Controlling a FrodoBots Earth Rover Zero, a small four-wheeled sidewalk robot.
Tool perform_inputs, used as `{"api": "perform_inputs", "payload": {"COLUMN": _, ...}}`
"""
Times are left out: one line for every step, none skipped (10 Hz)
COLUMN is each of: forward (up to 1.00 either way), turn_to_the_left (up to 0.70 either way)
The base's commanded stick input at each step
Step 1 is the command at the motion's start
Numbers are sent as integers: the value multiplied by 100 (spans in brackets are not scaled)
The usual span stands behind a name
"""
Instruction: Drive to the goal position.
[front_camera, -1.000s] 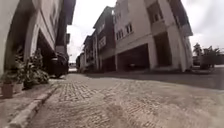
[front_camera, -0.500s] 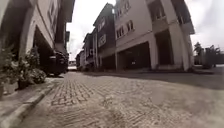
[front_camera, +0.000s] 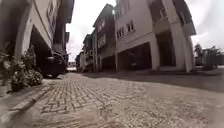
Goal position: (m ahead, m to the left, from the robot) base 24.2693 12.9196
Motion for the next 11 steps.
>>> {"api": "perform_inputs", "payload": {"forward": 50, "turn_to_the_left": 0}}
{"api": "perform_inputs", "payload": {"forward": 50, "turn_to_the_left": 0}}
{"api": "perform_inputs", "payload": {"forward": 50, "turn_to_the_left": 0}}
{"api": "perform_inputs", "payload": {"forward": 50, "turn_to_the_left": 0}}
{"api": "perform_inputs", "payload": {"forward": 50, "turn_to_the_left": 0}}
{"api": "perform_inputs", "payload": {"forward": 50, "turn_to_the_left": 0}}
{"api": "perform_inputs", "payload": {"forward": 50, "turn_to_the_left": 0}}
{"api": "perform_inputs", "payload": {"forward": 50, "turn_to_the_left": 0}}
{"api": "perform_inputs", "payload": {"forward": 50, "turn_to_the_left": 0}}
{"api": "perform_inputs", "payload": {"forward": 50, "turn_to_the_left": 0}}
{"api": "perform_inputs", "payload": {"forward": 50, "turn_to_the_left": 0}}
